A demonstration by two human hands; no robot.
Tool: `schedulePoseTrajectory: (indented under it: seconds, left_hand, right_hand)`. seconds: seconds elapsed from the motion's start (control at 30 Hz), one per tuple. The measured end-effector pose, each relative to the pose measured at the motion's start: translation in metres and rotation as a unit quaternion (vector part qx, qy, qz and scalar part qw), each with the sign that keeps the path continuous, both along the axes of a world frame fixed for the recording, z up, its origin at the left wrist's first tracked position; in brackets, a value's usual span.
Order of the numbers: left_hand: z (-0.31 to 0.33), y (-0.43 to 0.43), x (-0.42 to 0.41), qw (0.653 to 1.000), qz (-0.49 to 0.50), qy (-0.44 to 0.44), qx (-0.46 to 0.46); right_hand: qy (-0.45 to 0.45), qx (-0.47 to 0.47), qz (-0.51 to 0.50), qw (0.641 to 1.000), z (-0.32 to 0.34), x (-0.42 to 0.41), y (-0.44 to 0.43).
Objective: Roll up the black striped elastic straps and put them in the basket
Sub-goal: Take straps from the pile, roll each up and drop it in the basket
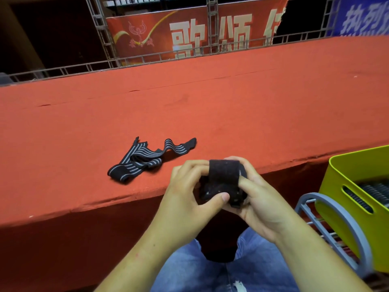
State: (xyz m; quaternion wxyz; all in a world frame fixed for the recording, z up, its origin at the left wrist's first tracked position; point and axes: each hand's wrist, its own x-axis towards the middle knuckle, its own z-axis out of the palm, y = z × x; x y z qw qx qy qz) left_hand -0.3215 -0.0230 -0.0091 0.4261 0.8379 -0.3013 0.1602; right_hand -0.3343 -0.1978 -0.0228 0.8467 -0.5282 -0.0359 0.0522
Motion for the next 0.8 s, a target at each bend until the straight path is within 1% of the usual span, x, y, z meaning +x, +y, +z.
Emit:
schedulePoseTrajectory:
  seconds: [0.17, 0.33, 0.43, 0.53, 0.67, 0.8]
  left_hand:
    - [0.005, 0.001, 0.002, 0.997, -0.012, 0.074, -0.013]
    - [0.009, 0.003, 0.004, 0.995, -0.001, 0.097, -0.01]
    - [0.007, 0.004, 0.005, 0.992, -0.014, 0.12, -0.034]
    - [0.006, 0.006, 0.01, 0.981, -0.03, 0.176, -0.081]
    - [0.004, 0.008, 0.012, 0.961, -0.057, 0.254, -0.089]
    - [0.005, 0.007, 0.013, 0.961, -0.043, 0.252, -0.107]
  right_hand:
    - [-0.005, 0.004, 0.02, 1.0, 0.0, -0.003, 0.0]
    - [-0.007, 0.006, -0.008, 1.0, -0.001, -0.003, 0.001]
    - [-0.01, 0.012, -0.014, 1.0, 0.001, -0.004, 0.001]
    - [-0.02, 0.012, -0.009, 1.0, -0.001, -0.005, -0.001]
    - [-0.035, -0.003, 0.005, 0.999, 0.0, -0.005, -0.004]
    - [-0.048, -0.029, 0.016, 0.998, 0.0, -0.004, -0.006]
